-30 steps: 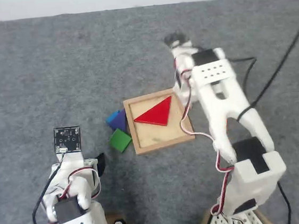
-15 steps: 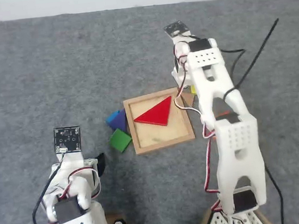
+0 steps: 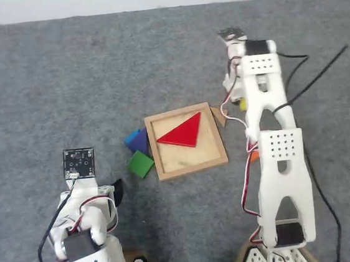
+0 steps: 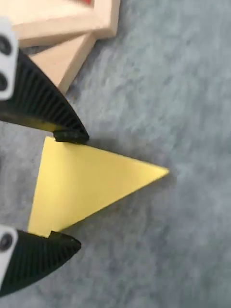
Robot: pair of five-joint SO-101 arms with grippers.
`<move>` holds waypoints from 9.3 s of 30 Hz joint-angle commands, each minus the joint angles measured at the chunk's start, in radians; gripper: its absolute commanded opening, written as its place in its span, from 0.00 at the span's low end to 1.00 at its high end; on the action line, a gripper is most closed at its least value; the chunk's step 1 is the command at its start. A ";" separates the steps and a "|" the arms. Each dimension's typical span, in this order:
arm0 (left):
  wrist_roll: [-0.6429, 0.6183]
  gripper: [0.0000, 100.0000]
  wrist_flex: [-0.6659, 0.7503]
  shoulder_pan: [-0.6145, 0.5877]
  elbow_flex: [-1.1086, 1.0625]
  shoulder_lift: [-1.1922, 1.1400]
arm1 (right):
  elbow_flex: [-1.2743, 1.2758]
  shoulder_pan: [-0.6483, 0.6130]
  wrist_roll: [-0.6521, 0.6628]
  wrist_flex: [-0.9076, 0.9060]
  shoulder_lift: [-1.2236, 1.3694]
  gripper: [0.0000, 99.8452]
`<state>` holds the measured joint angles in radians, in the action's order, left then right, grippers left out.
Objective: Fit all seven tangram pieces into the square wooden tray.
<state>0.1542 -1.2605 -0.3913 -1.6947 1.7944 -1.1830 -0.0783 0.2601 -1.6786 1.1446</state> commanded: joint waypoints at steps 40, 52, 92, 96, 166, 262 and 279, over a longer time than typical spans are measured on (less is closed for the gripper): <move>-0.005 0.30 -0.003 0.000 0.012 0.021 | 0.569 0.001 0.623 0.222 -0.343 0.45; -0.005 0.30 -0.003 0.000 0.012 0.021 | 0.569 -0.018 0.555 0.297 -0.265 0.39; -0.005 0.30 -0.003 0.000 0.012 0.021 | 0.569 -0.070 0.666 0.030 -0.602 0.25; -0.005 0.30 -0.003 0.000 0.012 0.021 | 0.574 -0.186 0.747 -0.058 -0.656 0.25; -0.005 0.30 -0.003 0.000 0.012 0.021 | 0.338 -0.378 0.387 0.113 -0.343 0.25; -0.005 0.30 -0.003 0.000 0.012 0.021 | 0.649 0.010 0.802 -0.004 -0.389 0.30; -0.005 0.30 -0.003 0.000 0.012 0.021 | 0.638 -0.056 0.269 -0.047 -0.562 0.30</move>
<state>0.1542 -1.2605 -0.3913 -1.6947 1.7944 -0.4956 -0.0921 0.6575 -1.7323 0.6690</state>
